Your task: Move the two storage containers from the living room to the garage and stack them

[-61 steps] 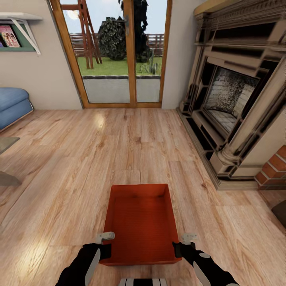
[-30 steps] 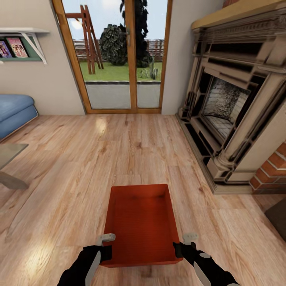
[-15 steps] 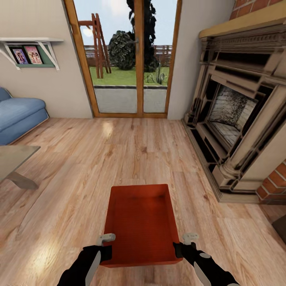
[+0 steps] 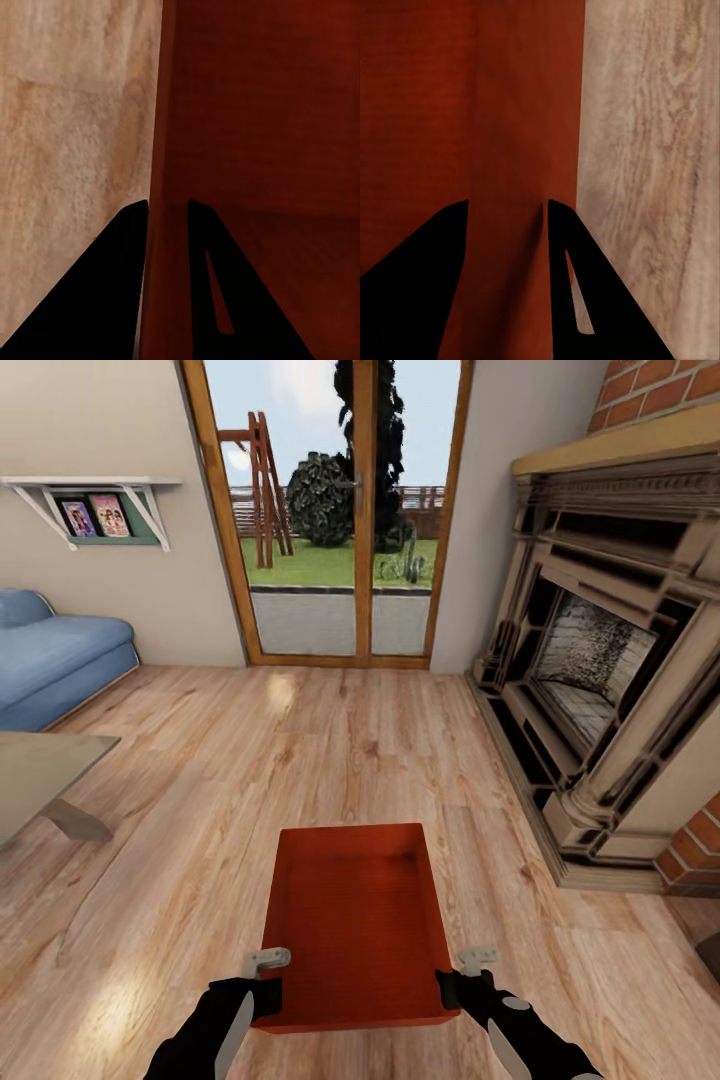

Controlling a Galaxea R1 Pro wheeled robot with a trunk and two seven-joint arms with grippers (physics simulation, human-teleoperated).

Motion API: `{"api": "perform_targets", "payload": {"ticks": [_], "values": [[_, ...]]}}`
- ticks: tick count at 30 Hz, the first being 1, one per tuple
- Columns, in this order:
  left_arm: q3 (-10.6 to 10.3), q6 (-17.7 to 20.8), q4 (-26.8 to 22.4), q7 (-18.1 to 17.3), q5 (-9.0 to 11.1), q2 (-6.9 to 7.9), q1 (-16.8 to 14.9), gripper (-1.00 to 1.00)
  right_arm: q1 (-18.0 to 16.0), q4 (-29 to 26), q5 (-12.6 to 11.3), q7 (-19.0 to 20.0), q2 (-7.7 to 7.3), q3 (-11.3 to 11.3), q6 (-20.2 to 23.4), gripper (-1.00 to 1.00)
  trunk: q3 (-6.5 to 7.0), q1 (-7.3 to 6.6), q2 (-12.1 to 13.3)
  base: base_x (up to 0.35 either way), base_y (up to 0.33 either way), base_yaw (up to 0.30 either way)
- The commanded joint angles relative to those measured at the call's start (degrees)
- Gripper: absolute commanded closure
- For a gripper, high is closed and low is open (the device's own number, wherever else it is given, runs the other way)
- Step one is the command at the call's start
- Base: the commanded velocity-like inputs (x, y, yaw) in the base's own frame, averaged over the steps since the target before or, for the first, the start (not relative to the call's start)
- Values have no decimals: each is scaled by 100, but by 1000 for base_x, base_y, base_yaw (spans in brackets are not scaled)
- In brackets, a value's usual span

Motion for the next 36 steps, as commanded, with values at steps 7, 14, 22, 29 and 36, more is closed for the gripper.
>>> {"api": "perform_targets", "payload": {"ticks": [7, 14, 22, 29, 36], "values": [[11, -249, -16, 43, -207, -14, 0, 100, -2, 15, -64, 24, 24, -18, -71, 100, 185, -155, 280, 0, 0, 46], [11, -249, -16, 52, -207, -13, 1, 100, -2, 24, -78, 16, 24, -15, -207, 100, 376, -309, 561, 0, 0, 0], [11, -249, -16, 52, -207, -6, 1, 100, -2, 24, -79, 24, 24, -12, -206, 100, 594, -484, 882, 0, 0, 0], [11, -249, -16, 52, -207, -5, 1, 100, -2, 24, -79, 24, 24, -12, -210, 100, 785, -638, 1163, 0, 0, 0], [11, -249, -16, 52, -207, -5, 0, 100, -2, 24, -79, 24, 24, -12, -212, 100, 976, -792, 1443, 0, 0, 4]]}}
